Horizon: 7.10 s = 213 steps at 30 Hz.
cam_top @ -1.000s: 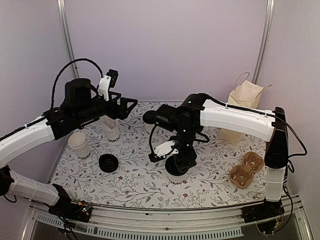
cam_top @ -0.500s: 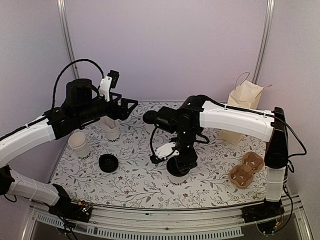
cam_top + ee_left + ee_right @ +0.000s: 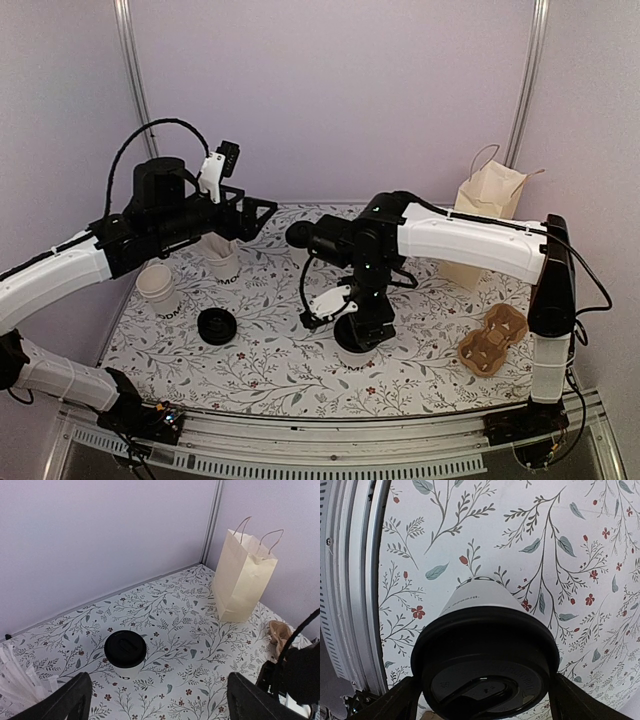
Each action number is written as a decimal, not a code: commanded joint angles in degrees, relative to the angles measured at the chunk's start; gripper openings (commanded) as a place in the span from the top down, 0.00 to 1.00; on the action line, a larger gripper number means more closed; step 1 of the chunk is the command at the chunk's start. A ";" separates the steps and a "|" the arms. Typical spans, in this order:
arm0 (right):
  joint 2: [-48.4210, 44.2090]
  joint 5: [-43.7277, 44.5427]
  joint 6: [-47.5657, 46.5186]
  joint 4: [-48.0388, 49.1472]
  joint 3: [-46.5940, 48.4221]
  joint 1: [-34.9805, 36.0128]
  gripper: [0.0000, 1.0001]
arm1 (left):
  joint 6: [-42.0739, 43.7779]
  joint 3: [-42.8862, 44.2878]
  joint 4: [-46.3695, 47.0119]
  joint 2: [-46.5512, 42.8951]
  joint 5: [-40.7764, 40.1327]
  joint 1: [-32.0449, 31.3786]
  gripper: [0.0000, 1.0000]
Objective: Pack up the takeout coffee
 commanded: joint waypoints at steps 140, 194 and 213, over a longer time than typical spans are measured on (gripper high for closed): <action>-21.05 -49.31 20.88 36.19 -40.46 -28.66 0.32 | -37.03 -7.94 12.40 40.32 17.94 -18.76 0.59; -13.25 -53.43 22.24 33.56 -41.93 -32.98 0.59 | -35.20 -6.83 11.25 42.53 18.28 -19.36 0.59; -6.32 -29.46 28.23 37.02 -43.92 -31.17 0.79 | -36.65 -9.37 12.92 43.79 17.82 -19.29 0.63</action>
